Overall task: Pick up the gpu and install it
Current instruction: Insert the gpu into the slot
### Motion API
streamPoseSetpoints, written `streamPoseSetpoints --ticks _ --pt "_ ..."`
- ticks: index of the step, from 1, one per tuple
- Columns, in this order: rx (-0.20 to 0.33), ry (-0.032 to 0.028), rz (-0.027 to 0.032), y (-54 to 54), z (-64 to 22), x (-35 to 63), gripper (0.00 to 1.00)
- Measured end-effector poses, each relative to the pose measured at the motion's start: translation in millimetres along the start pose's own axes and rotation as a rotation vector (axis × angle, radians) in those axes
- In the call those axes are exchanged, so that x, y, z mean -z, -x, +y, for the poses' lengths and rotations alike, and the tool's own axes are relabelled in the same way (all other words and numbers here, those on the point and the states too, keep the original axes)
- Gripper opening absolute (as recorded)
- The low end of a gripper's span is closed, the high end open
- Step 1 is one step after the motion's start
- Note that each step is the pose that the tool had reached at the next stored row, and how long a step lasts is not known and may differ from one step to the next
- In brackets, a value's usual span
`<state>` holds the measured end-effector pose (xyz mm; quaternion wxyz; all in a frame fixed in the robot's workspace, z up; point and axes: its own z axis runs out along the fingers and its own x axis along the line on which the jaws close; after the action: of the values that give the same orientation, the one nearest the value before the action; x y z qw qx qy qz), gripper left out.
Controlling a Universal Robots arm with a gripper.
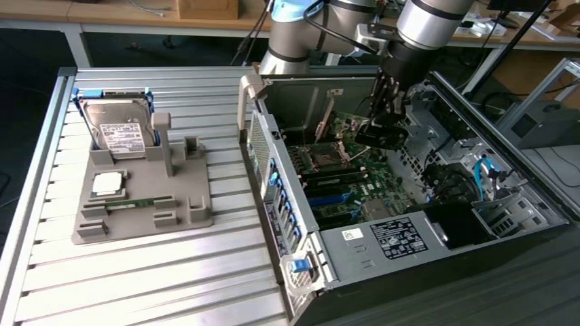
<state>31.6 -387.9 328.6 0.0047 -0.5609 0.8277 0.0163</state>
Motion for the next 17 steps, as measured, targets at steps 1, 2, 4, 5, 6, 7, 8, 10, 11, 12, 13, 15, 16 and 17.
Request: streamPoseSetpoints --ticks 1,2,4,5,6,7,8,10,11,12,13,15,16,17 --pt "0.003 0.0001 0.0 0.0 0.0 -0.1 0.27" --pt "0.007 0.0002 0.0002 0.0 0.0 -0.1 0.27" --pt "0.013 0.0004 0.0002 0.0 0.0 -0.2 0.27" --pt "0.016 0.0004 0.0004 0.0 0.0 -0.3 0.27" --pt "0.019 0.0005 0.0004 0.0 0.0 -0.4 0.27" --pt "0.022 0.0005 0.0005 0.0 0.0 -0.4 0.27" --pt "0.024 0.0006 0.0005 0.0 0.0 -0.4 0.27" --pt "0.03 0.0008 0.0006 0.0 0.0 -0.5 0.27" --pt "0.032 0.0008 0.0007 0.0 0.0 -0.5 0.27" --pt "0.035 0.001 0.0008 0.0 0.0 -0.6 0.27" --pt "0.038 0.001 0.0008 0.0 0.0 -0.6 0.27" --pt "0.043 0.0011 0.0009 0.0 0.0 -0.7 0.27" --pt "0.048 0.0013 0.0011 0.0 0.0 -0.7 0.27" --pt "0.051 0.0013 0.0011 0.0 0.0 -0.7 0.27"
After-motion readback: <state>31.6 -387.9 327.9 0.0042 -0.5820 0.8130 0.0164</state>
